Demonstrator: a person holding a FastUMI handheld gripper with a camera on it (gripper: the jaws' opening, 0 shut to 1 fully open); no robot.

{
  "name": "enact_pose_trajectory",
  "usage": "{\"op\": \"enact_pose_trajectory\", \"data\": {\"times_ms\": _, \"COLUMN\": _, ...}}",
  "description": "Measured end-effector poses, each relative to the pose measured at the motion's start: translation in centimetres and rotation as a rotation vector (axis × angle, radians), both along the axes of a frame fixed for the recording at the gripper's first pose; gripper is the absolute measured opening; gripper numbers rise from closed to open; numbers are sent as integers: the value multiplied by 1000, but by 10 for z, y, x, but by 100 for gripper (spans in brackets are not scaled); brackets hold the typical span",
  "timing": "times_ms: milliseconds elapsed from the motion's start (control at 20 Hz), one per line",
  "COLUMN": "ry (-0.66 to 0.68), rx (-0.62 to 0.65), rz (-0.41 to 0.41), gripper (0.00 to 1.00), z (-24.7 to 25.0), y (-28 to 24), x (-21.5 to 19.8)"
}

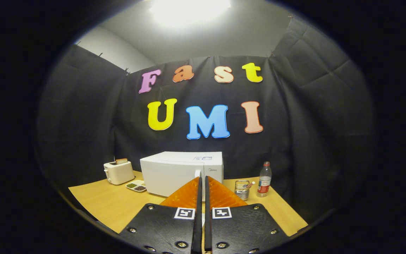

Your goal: Open the microwave, put the food inside, and close the microwave door.

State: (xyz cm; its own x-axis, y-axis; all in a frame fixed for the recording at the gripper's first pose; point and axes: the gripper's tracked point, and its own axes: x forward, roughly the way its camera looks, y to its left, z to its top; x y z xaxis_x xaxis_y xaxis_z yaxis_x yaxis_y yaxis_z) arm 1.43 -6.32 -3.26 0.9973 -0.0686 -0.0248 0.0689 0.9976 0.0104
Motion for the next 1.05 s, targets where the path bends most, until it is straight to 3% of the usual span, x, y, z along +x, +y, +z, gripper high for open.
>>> {"op": "enact_pose_trajectory", "data": {"times_ms": 150, "ry": -33, "rx": -52, "rz": -24, "gripper": 4, "z": 5, "y": -4, "x": -27}}
{"op": "enact_pose_trajectory", "data": {"times_ms": 400, "ry": -24, "rx": -80, "rz": -4, "gripper": 5, "z": -2, "y": 12, "x": -38}}
{"op": "enact_pose_trajectory", "data": {"times_ms": 450, "ry": -31, "rx": -65, "rz": -2, "gripper": 18, "z": 1, "y": 18, "x": -38}}
{"op": "enact_pose_trajectory", "data": {"times_ms": 550, "ry": -22, "rx": -36, "rz": -6, "gripper": 79, "z": -2, "y": 19, "x": -34}}
{"op": "enact_pose_trajectory", "data": {"times_ms": 600, "ry": -12, "rx": -25, "rz": 5, "gripper": 92, "z": -3, "y": 23, "x": -35}}
{"op": "enact_pose_trajectory", "data": {"times_ms": 700, "ry": -2, "rx": -23, "rz": 19, "gripper": 96, "z": -5, "y": 28, "x": -36}}
{"op": "enact_pose_trajectory", "data": {"times_ms": 1050, "ry": -25, "rx": -66, "rz": -2, "gripper": 96, "z": -1, "y": 25, "x": -39}}
